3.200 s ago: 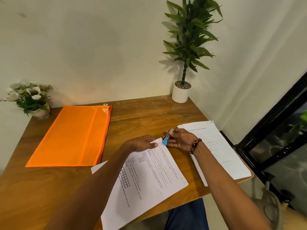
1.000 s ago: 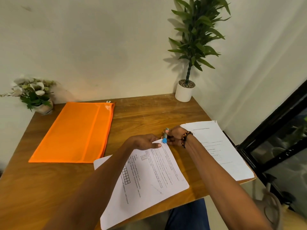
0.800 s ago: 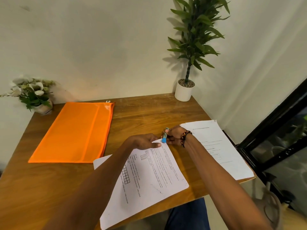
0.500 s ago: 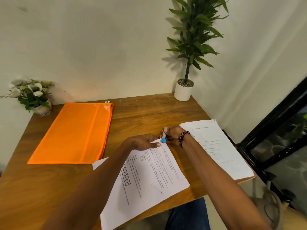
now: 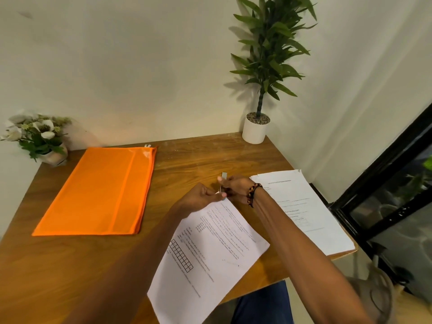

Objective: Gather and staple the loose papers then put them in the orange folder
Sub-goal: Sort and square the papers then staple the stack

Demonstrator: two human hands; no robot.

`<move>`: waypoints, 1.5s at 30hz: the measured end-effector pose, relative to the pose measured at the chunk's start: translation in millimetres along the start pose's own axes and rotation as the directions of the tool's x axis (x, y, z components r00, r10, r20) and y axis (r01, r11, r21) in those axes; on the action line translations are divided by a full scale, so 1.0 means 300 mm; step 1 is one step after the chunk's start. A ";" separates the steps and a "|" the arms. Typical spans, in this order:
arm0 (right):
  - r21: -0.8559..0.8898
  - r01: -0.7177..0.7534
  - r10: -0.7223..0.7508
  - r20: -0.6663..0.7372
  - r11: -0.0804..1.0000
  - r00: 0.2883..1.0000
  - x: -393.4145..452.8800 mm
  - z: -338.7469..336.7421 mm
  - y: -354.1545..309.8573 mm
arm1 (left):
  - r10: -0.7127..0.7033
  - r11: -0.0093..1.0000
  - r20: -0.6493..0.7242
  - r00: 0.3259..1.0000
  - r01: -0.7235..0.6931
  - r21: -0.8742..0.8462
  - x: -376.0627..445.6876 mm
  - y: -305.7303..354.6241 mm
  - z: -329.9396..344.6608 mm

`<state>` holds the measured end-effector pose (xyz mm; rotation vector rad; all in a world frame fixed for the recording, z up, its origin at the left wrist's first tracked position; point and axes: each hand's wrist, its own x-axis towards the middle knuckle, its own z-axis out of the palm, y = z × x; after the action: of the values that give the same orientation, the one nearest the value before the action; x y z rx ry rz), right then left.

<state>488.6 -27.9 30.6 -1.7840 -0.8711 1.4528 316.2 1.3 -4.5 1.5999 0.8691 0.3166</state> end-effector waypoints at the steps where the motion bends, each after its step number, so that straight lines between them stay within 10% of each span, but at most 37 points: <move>1: -0.009 -0.019 0.019 0.089 1.000 0.996 0.000 -0.002 0.007 | 0.014 1.000 -0.005 1.000 -0.014 -0.022 0.001 -0.005 -0.005; 5: -0.089 -0.049 0.076 0.329 0.995 0.941 0.009 -0.025 0.044 | 0.004 0.999 -0.027 1.000 -0.005 -0.043 -0.011 0.004 -0.005; 18: -0.036 -0.059 0.066 0.261 0.998 0.963 0.003 -0.002 0.040 | -0.026 0.998 -0.054 0.998 0.022 -0.060 -0.013 0.005 0.003; 31: 0.187 0.069 -0.011 -0.292 0.980 0.956 0.055 -0.051 -0.004 | -0.007 0.988 -0.049 0.999 0.000 -0.152 -0.036 0.016 -0.019; 38: -0.252 0.054 -0.132 -0.306 0.966 0.943 0.017 -0.147 0.093 | -0.038 0.947 -0.202 0.979 -0.029 -0.319 -0.002 0.003 -0.014; 45: -0.778 -0.031 -0.438 -0.386 0.628 0.812 -0.077 -0.230 0.129 | -0.118 0.888 -0.363 0.924 -0.065 -0.455 0.043 -0.007 0.019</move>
<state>556.1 -74.3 22.0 -2.4005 -1.4354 0.3008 327.8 5.7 -11.3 1.0918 1.0192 0.7773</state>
